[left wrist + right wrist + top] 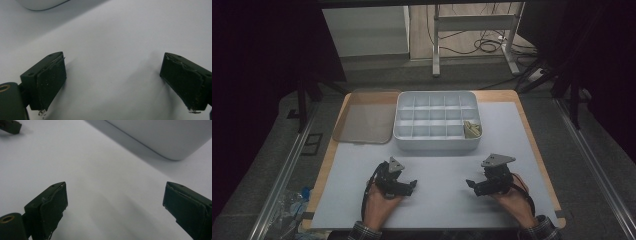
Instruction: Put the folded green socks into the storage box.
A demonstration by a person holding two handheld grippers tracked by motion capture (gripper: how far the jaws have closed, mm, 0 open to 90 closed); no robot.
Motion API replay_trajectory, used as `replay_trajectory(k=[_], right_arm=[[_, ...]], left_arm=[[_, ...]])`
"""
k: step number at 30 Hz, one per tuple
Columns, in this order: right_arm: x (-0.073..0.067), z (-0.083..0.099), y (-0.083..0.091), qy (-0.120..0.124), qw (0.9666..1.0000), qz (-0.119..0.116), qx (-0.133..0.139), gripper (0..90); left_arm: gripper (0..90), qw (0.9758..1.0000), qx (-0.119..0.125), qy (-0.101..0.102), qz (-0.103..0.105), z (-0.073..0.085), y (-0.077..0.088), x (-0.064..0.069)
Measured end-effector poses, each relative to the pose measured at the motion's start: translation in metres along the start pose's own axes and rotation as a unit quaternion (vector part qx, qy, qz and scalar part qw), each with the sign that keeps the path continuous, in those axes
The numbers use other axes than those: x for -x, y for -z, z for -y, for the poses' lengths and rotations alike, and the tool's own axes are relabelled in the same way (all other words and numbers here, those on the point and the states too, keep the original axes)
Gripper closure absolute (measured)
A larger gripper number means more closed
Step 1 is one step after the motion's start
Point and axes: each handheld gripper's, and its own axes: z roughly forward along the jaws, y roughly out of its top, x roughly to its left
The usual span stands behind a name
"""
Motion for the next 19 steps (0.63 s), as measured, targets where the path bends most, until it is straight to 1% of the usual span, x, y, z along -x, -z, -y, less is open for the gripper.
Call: replay_trajectory(k=[5,9,10,11,19], right_arm=[[-0.002,0.011,-0.007,-0.005,1.0000,-0.002,-0.007,6.3],[-0.005,0.017,-0.014,0.004,0.9998,-0.002,-0.021,6.3],[-0.004,0.019,-0.015,-0.005,0.9999,-0.007,-0.015,6.2],[-0.004,0.020,-0.015,-0.008,0.9998,-0.010,-0.013,6.3],[-0.005,0.021,-0.015,-0.008,0.9999,-0.009,-0.011,6.3]], left_arm=[[6.4,1.0000,0.000,0.000,0.000,0.000,0.000,0.000],[6.4,1.0000,0.000,0.000,0.000,0.000,0.000,0.000],[6.4,1.0000,0.000,0.000,0.000,0.000,0.000,0.000],[6.4,1.0000,0.000,0.000,0.000,0.000,0.000,0.000],[6.4,1.0000,0.000,0.000,0.001,0.000,0.000,0.000]])
